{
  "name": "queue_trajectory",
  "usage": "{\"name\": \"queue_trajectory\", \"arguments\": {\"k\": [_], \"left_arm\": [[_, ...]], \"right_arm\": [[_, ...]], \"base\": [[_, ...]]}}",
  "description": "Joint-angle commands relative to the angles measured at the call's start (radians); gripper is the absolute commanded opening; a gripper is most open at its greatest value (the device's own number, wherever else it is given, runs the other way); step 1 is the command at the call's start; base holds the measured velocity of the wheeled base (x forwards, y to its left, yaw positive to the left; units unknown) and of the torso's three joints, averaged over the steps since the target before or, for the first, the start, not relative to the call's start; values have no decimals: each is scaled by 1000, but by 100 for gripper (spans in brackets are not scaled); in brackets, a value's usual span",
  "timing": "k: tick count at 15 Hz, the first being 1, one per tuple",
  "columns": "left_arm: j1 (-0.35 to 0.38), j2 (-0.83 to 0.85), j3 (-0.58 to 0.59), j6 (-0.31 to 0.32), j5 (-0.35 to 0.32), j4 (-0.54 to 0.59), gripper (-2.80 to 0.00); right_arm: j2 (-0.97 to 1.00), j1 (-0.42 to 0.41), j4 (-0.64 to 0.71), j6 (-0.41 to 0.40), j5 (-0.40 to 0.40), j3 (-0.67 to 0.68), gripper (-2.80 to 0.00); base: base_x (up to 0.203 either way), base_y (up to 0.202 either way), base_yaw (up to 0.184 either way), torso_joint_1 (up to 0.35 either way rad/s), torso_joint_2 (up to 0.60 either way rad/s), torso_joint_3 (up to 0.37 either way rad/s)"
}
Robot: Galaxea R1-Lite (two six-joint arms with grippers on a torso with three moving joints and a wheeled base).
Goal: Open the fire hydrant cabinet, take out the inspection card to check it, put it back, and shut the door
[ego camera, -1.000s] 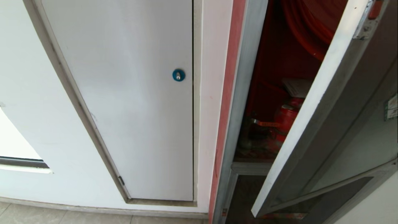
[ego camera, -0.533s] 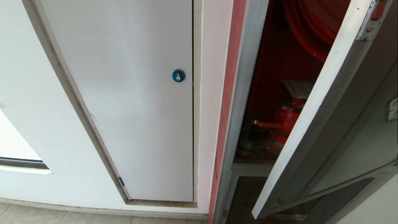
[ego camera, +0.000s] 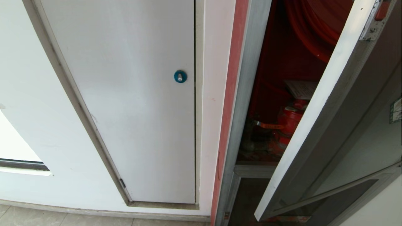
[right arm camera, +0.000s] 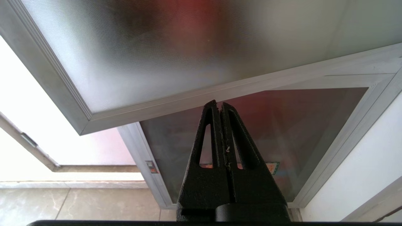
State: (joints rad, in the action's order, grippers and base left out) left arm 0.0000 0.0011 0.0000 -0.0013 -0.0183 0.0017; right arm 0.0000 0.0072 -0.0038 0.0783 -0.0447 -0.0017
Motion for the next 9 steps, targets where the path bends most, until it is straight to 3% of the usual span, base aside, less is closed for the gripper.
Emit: {"name": "queue_trajectory", "arguments": {"k": [1,6,9], "left_arm": [[0,0,0,0,0,0,-280],[0,0,0,0,0,0,-280],[0,0,0,0,0,0,-280]], "right_arm": [[0,0,-1,1,-1,0,-280],[0,0,2,1,-12,-2,-280],[6,0,46,-1,-15,-99,-280]], "base": [[0,0,0,0,0,0],[0,0,0,0,0,0],[0,0,0,0,0,0]]}}
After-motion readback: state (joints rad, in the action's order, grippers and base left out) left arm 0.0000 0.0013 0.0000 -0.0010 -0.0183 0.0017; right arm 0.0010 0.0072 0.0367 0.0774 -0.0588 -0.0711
